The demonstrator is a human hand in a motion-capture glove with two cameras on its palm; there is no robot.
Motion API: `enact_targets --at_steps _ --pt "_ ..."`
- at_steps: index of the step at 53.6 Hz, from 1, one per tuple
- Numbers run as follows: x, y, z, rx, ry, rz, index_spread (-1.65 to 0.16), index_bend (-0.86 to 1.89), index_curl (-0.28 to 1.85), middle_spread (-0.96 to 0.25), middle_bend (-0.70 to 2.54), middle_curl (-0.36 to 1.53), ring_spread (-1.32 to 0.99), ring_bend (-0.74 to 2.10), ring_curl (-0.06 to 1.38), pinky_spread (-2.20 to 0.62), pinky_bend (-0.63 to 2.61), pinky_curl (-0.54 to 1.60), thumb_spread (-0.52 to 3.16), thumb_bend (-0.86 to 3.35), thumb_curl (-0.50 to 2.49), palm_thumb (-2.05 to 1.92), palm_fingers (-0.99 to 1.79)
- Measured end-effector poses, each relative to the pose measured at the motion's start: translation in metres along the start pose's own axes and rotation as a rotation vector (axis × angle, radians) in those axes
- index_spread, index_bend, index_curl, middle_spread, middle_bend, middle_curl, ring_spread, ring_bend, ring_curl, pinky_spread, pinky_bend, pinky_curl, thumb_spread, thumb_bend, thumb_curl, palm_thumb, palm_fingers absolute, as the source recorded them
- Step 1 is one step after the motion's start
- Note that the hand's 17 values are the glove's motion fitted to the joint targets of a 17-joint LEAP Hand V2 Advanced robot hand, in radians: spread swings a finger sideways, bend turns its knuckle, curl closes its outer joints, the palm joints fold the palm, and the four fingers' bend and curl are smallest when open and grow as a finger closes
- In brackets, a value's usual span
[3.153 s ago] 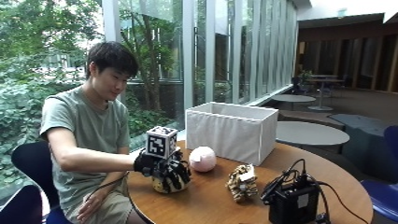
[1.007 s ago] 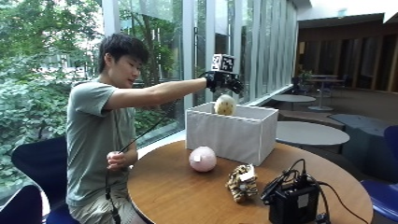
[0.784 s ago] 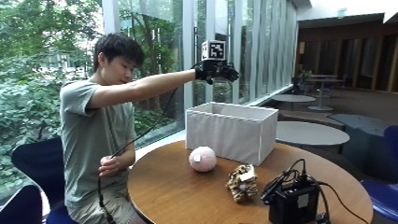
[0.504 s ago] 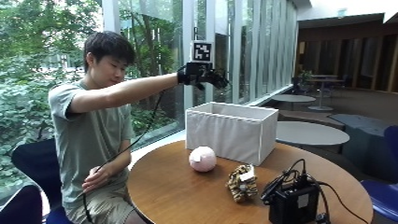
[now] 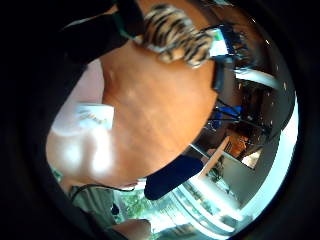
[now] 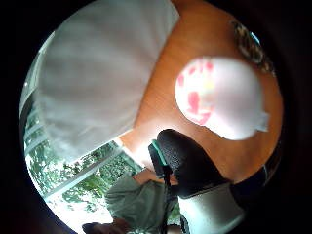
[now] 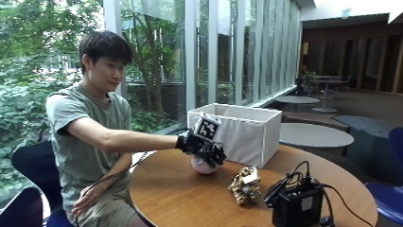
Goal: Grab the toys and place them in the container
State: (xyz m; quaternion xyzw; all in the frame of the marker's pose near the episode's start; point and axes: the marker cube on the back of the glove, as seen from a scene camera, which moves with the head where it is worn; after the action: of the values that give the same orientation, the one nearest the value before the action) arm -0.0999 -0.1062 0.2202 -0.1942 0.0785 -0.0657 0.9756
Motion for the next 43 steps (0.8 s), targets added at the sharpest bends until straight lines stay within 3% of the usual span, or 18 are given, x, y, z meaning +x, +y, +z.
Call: enact_targets --at_steps 5,10,15,24,27,28,36,43 --pt "-0.026 -0.007 0.044 0.075 -0.106 -0.030 -0.21 0.10 0.23 -0.02 0.13 0.40 -0.02 0.57 0.28 0.01 1.07 0.36 1.21 -0.03 0.35 -0.02 -0.18" --pt "-0.030 -0.006 0.053 0.245 -0.164 -0.117 -0.24 0.19 0.24 -0.07 0.22 0.40 -0.07 0.80 0.32 -0.05 1.07 0.34 1.24 0.02 0.36 0.06 0.26" --pt "-0.057 -0.003 0.067 0.349 -0.136 -0.193 -0.23 0.26 0.28 -0.10 0.08 0.35 -0.16 1.05 0.37 -0.16 1.09 0.33 1.32 0.07 0.38 0.16 0.51" --pt "-0.068 -0.008 0.066 0.509 -0.192 -0.208 -0.25 0.32 0.36 -0.12 0.05 0.25 -0.25 1.35 0.50 -0.27 1.24 0.40 1.32 0.18 0.48 0.41 0.58" --pt "-0.067 -0.009 0.061 0.527 -0.216 -0.216 -0.28 0.47 0.42 -0.13 0.02 0.20 -0.28 1.39 0.53 -0.27 1.34 0.44 1.23 0.20 0.53 0.49 0.63" --pt "-0.067 -0.010 0.060 0.524 -0.217 -0.221 -0.28 0.43 0.42 -0.19 0.58 0.36 -0.28 1.30 0.50 -0.28 1.20 0.40 1.20 0.21 0.55 0.54 0.95" --pt "-0.012 -0.022 0.013 0.437 -0.324 -0.122 -0.33 0.63 0.53 -0.24 0.98 0.52 -0.33 1.29 0.53 -0.31 1.12 0.42 1.00 0.19 0.66 0.59 1.08" --pt "0.026 -0.004 -0.038 0.436 -0.283 -0.235 -0.35 0.74 0.64 -0.24 1.14 0.62 -0.36 1.34 0.57 -0.34 1.15 0.47 0.85 0.16 0.73 0.59 1.07"
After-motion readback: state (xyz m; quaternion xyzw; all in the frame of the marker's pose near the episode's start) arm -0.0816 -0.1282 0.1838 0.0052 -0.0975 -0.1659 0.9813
